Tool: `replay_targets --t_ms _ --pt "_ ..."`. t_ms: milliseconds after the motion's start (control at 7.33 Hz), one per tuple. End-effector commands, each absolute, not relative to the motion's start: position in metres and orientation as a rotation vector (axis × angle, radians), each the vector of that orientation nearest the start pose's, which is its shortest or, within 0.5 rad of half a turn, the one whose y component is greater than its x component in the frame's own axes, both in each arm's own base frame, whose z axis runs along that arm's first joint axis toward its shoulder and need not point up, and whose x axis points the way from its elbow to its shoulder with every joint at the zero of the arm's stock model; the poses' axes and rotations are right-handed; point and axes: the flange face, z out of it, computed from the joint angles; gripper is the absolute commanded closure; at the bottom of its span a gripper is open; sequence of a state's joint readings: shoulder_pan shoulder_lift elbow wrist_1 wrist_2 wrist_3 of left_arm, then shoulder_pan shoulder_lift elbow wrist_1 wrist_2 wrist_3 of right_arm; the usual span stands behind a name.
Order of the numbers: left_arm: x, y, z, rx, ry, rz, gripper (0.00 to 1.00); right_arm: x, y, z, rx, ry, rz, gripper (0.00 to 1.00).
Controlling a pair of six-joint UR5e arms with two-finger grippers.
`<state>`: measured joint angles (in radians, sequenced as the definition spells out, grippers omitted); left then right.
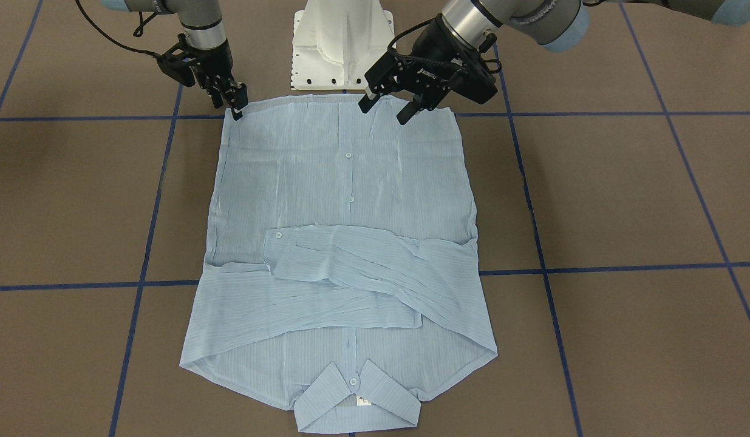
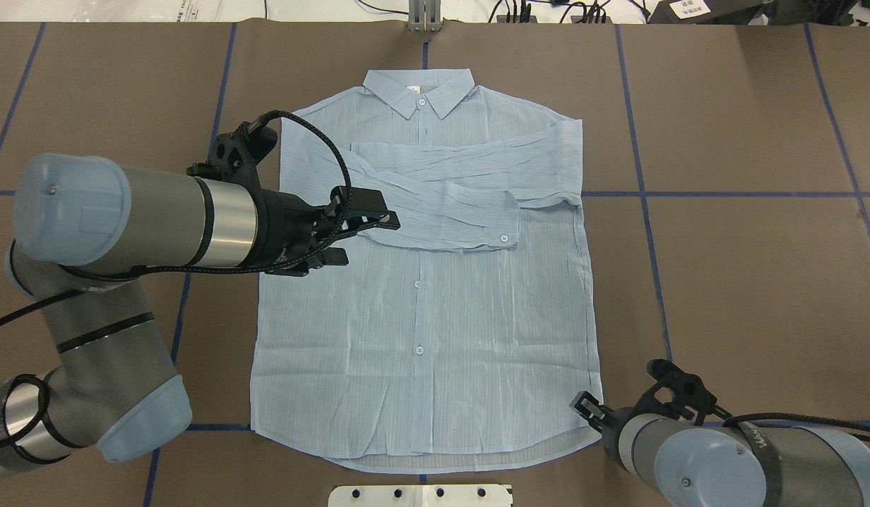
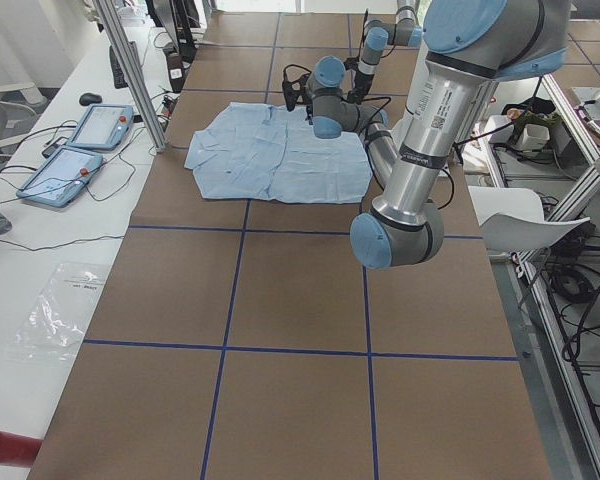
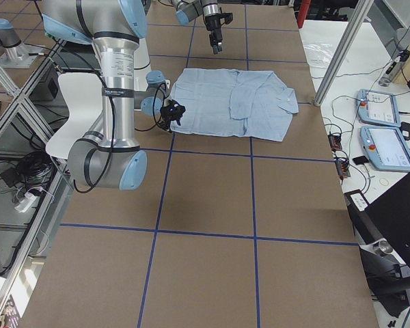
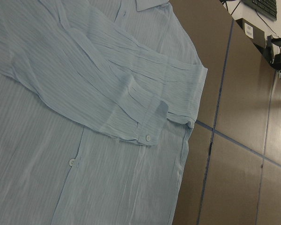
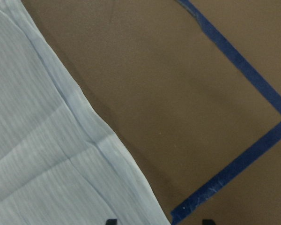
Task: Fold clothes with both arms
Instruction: 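Move both grippers to the hem corners nearest the robot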
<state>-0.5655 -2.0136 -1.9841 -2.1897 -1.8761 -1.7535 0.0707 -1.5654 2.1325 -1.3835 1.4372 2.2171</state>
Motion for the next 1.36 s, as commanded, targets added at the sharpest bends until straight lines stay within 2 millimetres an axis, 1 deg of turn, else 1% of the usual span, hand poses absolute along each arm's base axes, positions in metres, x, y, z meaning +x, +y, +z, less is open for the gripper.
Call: replay_targets --t_ms 0,136,273,409,546,682,819,955,1092,1228 --pt "0.398 -0.376 0.164 0.035 1.488 -0.382 0.01 -0.463 -0.178 0.381 -0.096 -0.775 0.727 0.39" --pt "0.398 -0.376 0.165 0.035 1.487 -0.382 0.01 -0.463 -0.177 0.381 -0.097 -0.774 0.724 0.42" --pt "0.398 -0.375 0.166 0.034 1.485 -0.383 0.01 -0.464 -0.176 0.381 -0.099 -0.774 0.725 0.47" --pt "0.396 -0.374 0.165 0.035 1.488 -0.382 0.01 -0.464 -0.176 0.381 -0.099 -0.774 0.725 0.62" --pt "0.396 -0.374 0.166 0.034 1.487 -0.384 0.01 -0.464 -0.175 0.381 -0.102 -0.773 0.722 0.91" --pt "0.396 -0.374 0.166 0.03 1.486 -0.388 0.01 -0.463 -0.175 0.379 -0.105 -0.779 0.721 1.0" --pt "0.396 -0.374 0.167 0.027 1.485 -0.391 0.01 -0.463 -0.175 0.377 -0.106 -0.783 0.722 1.0" --pt "0.395 -0.372 0.173 0.021 1.476 -0.395 0.01 -0.459 -0.177 0.372 -0.108 -0.793 0.725 1.0" --pt "0.398 -0.365 0.183 -0.014 1.455 -0.412 0.01 -0.456 -0.176 0.367 -0.112 -0.804 0.725 1.0" --pt "0.405 -0.348 0.19 -0.059 1.399 -0.412 0.01 -0.451 -0.176 0.367 -0.112 -0.801 0.724 1.0"
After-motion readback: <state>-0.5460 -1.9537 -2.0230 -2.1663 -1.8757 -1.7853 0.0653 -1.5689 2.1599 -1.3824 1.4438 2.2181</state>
